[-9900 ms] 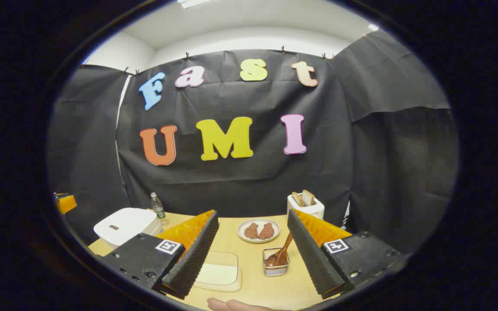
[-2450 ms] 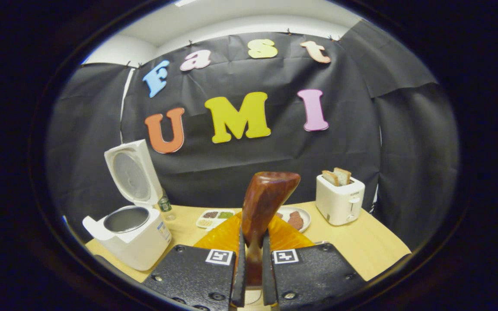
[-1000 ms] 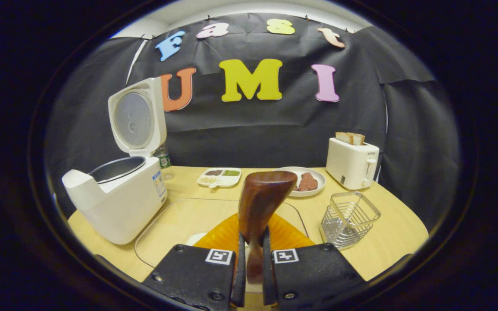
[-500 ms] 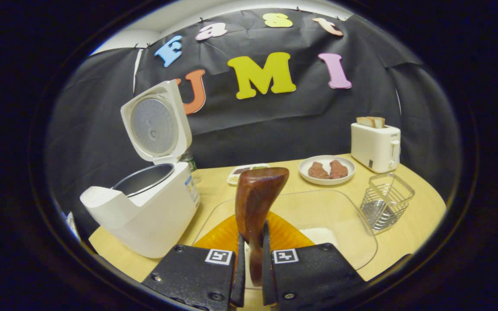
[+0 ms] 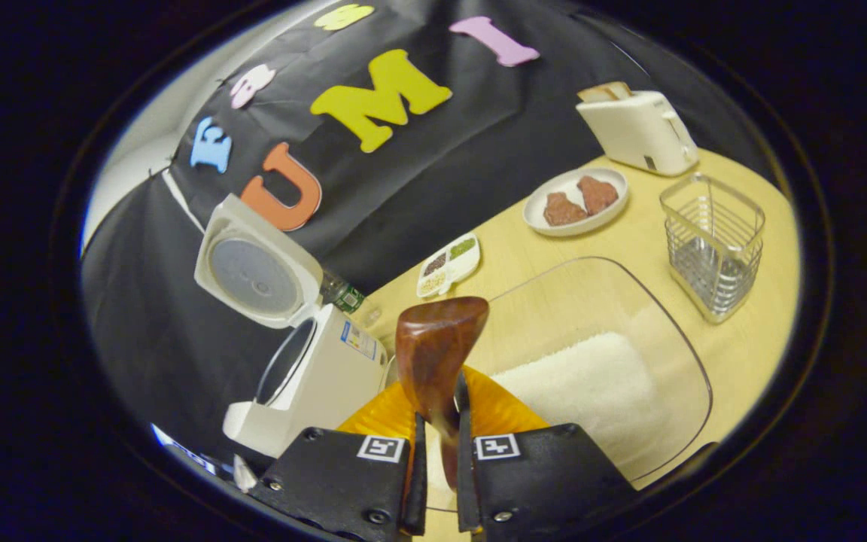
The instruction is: Close the left gripper, press the button to open the rice cooker; take a wooden spoon from the chopstick holder with the right hand, scoop a spoonful of rice and pour it into the rice cooker, then put the wooden spoon back into the chopstick holder.
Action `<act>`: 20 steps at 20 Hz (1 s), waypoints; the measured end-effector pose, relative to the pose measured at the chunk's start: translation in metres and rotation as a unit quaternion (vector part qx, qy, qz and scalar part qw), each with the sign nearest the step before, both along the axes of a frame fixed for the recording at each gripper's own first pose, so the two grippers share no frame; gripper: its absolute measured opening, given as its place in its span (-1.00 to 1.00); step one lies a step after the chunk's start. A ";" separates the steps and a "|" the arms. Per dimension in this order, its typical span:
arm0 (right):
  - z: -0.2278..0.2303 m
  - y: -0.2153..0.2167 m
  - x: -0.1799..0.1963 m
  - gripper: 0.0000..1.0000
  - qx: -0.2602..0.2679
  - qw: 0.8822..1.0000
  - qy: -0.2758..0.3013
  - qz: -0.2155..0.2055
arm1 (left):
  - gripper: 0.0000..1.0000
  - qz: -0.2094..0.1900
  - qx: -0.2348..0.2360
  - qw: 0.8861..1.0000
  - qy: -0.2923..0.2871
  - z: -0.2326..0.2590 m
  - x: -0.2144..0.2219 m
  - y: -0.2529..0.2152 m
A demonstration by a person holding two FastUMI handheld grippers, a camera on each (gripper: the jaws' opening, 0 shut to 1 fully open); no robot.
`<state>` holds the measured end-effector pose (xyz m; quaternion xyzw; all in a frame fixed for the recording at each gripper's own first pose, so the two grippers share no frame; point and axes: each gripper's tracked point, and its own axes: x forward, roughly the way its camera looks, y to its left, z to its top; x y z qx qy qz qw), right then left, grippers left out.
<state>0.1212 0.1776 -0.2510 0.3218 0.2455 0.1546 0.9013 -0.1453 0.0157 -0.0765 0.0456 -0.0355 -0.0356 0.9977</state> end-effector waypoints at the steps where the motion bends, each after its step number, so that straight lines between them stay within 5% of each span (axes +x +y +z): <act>1: 0.005 -0.004 -0.001 -0.58 0.016 1.000 0.002 -0.005 | 0.88 0.000 0.001 1.000 0.001 0.001 0.001 -0.001; 9: 0.044 -0.047 -0.010 -0.59 0.090 0.994 -0.039 -0.042 | 0.88 0.006 0.006 1.000 0.007 0.000 0.000 -0.005; 13: 0.040 -0.081 -0.009 -0.63 0.169 0.982 -0.018 -0.087 | 0.88 0.008 0.001 1.000 0.006 0.002 -0.001 -0.006; 17: 0.036 -0.111 -0.016 -0.65 0.306 0.945 0.006 -0.116 | 0.88 0.008 -0.003 1.000 0.009 -0.001 -0.002 -0.005; 20: 0.050 -0.145 -0.023 -0.65 0.429 0.893 -0.015 -0.138 | 0.88 0.006 0.001 1.000 0.014 -0.008 -0.002 -0.007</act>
